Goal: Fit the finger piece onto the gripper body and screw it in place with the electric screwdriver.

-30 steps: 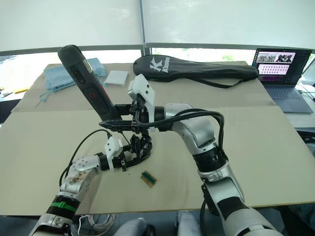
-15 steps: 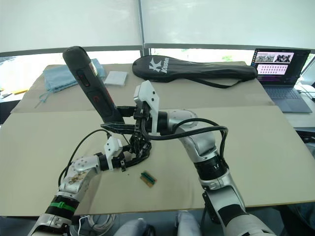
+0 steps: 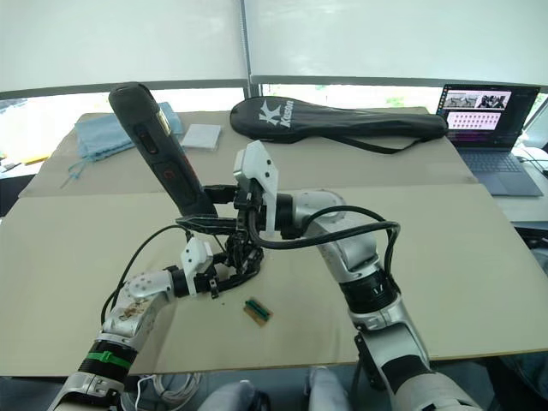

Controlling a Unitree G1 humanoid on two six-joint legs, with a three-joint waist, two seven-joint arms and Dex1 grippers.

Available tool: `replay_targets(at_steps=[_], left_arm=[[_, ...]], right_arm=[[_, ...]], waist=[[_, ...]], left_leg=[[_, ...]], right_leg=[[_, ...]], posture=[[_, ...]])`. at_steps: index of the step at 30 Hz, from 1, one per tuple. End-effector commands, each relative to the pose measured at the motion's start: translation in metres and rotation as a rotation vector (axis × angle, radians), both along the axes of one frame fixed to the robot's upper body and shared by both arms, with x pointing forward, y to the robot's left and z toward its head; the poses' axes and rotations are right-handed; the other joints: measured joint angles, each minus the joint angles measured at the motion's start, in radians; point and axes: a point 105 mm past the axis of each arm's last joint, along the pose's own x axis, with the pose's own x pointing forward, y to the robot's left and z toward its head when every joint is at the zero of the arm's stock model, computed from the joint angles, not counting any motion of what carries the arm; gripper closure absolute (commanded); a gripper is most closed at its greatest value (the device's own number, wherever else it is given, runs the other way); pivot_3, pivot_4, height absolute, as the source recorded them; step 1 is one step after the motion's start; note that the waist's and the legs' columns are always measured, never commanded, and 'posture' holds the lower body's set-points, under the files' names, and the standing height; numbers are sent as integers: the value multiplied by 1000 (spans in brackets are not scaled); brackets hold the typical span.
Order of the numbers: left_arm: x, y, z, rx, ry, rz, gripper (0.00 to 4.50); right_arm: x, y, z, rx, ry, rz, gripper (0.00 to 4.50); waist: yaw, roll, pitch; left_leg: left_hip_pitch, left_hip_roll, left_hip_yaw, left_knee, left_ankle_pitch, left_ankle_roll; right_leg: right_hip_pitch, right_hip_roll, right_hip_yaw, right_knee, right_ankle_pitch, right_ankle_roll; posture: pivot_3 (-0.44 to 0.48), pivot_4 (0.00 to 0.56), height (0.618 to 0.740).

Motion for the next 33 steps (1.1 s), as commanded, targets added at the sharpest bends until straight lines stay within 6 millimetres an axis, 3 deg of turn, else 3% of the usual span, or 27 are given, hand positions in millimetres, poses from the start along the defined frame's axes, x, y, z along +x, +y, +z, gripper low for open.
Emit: replay_targets(at_steps=[1, 11, 33], left_arm=[[-11, -1, -25, 36, 108, -27, 2226], [-10, -1, -26, 37, 107, -23, 2226], [-8, -1, -24, 37, 101, -26, 2226]], right_arm=[[-17, 1, 25, 45, -73, 75, 2564], [-15, -1, 29, 61, -64, 87, 2564], [-3, 1, 19, 67, -51, 40, 2564]], waist=[[0, 0, 0], [1, 0, 0], [4, 0, 0]], left_leg=[[0, 0, 0, 0, 0, 0], [-1, 0, 0, 0, 0, 0], [-1, 0, 0, 0, 0, 0]], right_leg=[[0, 0, 0, 0, 0, 0], [-1, -1, 4, 0, 0, 0], [-1, -1, 7, 0, 0, 0]], posture=[[0, 150, 740], [0, 150, 740], [0, 150, 740]])
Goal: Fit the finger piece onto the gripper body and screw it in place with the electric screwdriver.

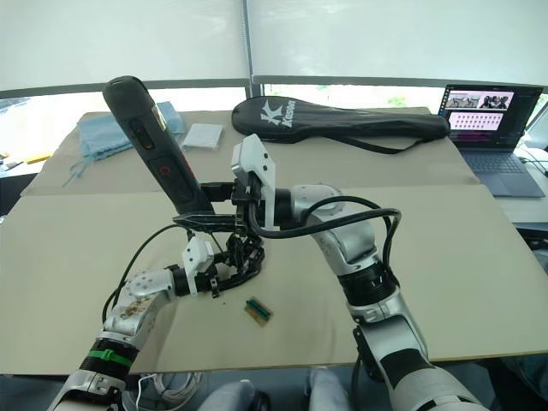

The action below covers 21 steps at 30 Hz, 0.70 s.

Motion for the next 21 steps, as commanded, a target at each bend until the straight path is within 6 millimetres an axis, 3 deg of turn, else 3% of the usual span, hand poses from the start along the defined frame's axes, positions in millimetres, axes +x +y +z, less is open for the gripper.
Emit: replay_targets(at_steps=[1, 21], left_arm=[[-10, 0, -24, 38, 100, -15, 2226], [-9, 0, -24, 37, 98, -14, 2226]], right_arm=[[-5, -1, 18, 61, -75, 13, 2564], [-6, -4, 16, 30, -64, 24, 2564]], waist=[[0, 0, 0], [1, 0, 0]], left_leg=[[0, 0, 0, 0, 0, 0], [0, 0, 0, 0, 0, 0]], right_leg=[[0, 0, 0, 0, 0, 0], [0, 0, 0, 0, 0, 0]], posture=[[0, 150, 740], [0, 150, 740]])
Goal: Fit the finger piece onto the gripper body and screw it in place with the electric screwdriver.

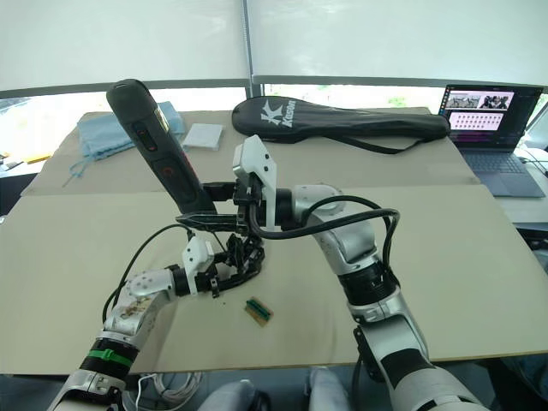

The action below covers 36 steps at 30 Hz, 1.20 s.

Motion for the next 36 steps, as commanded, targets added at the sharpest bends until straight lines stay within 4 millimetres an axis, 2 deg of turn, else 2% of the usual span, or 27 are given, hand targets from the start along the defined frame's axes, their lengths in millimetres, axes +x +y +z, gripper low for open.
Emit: replay_targets(at_steps=[1, 36], left_arm=[[-9, 0, -24, 37, 99, -14, 2226], [-11, 3, -23, 43, 101, -14, 2226]], right_arm=[[-9, 0, 18, 50, -51, 38, 2564], [-11, 0, 12, 40, -24, 39, 2564]], waist=[[0, 0, 0], [0, 0, 0]], left_leg=[[0, 0, 0, 0, 0, 0], [0, 0, 0, 0, 0, 0]], right_leg=[[0, 0, 0, 0, 0, 0], [0, 0, 0, 0, 0, 0]], posture=[[0, 150, 740], [0, 150, 740]])
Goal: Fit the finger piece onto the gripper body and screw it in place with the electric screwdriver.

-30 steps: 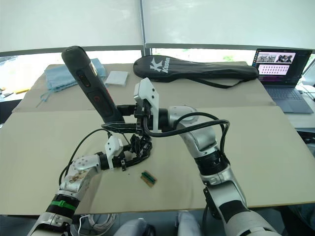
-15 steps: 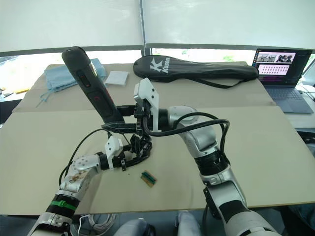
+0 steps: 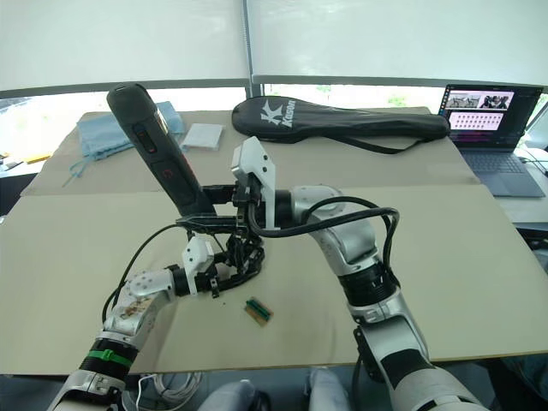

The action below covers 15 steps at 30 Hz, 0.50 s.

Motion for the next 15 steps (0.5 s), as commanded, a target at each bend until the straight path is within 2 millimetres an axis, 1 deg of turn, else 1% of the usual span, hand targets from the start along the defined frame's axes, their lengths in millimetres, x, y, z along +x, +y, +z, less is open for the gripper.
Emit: replay_targets(at_steps=[1, 9, 15], left_arm=[[-10, 3, -23, 42, 102, -14, 2226], [-10, 3, -22, 43, 100, -13, 2226], [-10, 4, -22, 45, 99, -11, 2226]], right_arm=[[-8, -1, 14, 53, -52, 30, 2564], [-8, -1, 9, 52, -48, 27, 2564], [-10, -2, -2, 20, -64, 30, 2564]], waist=[[0, 0, 0], [0, 0, 0], [0, 0, 0]], left_leg=[[0, 0, 0, 0, 0, 0], [0, 0, 0, 0, 0, 0], [0, 0, 0, 0, 0, 0]], right_leg=[[0, 0, 0, 0, 0, 0], [0, 0, 0, 0, 0, 0], [0, 0, 0, 0, 0, 0]], posture=[[0, 150, 740], [0, 150, 740], [0, 150, 740]])
